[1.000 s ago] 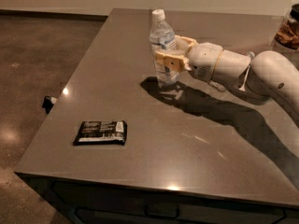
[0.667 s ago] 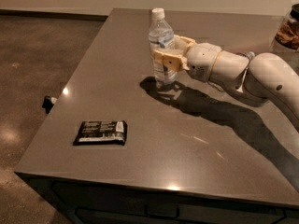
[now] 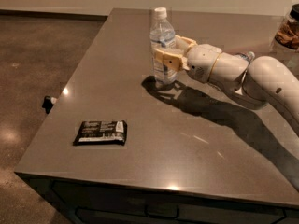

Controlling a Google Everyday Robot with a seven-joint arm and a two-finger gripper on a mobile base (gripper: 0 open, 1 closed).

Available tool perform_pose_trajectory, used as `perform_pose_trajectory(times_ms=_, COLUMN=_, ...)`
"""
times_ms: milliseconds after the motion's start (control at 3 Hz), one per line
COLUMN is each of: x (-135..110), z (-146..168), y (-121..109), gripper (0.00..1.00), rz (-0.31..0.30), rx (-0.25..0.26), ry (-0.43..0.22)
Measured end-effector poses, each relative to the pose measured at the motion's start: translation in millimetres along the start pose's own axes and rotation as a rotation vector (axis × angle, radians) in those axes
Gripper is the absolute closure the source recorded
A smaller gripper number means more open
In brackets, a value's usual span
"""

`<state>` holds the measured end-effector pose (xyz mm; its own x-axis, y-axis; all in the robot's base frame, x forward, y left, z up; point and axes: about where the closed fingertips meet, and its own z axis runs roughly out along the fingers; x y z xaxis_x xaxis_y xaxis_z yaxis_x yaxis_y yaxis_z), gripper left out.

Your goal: Place blue plastic bottle upright

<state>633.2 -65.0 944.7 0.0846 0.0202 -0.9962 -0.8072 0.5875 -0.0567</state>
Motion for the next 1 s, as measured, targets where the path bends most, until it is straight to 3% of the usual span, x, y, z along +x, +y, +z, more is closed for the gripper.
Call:
perform_pose_trajectory(times_ms=667, x=8.1, z=-1.4, y=-3.3, gripper=0.39, rz=0.009, rx=0.012, ry=-0.02)
perform_pose_trajectory(times_ms=1000, x=10.4, z=0.2, y=-3.5, gripper=0.08, rz=0.007, rx=0.015, ry=-0.037)
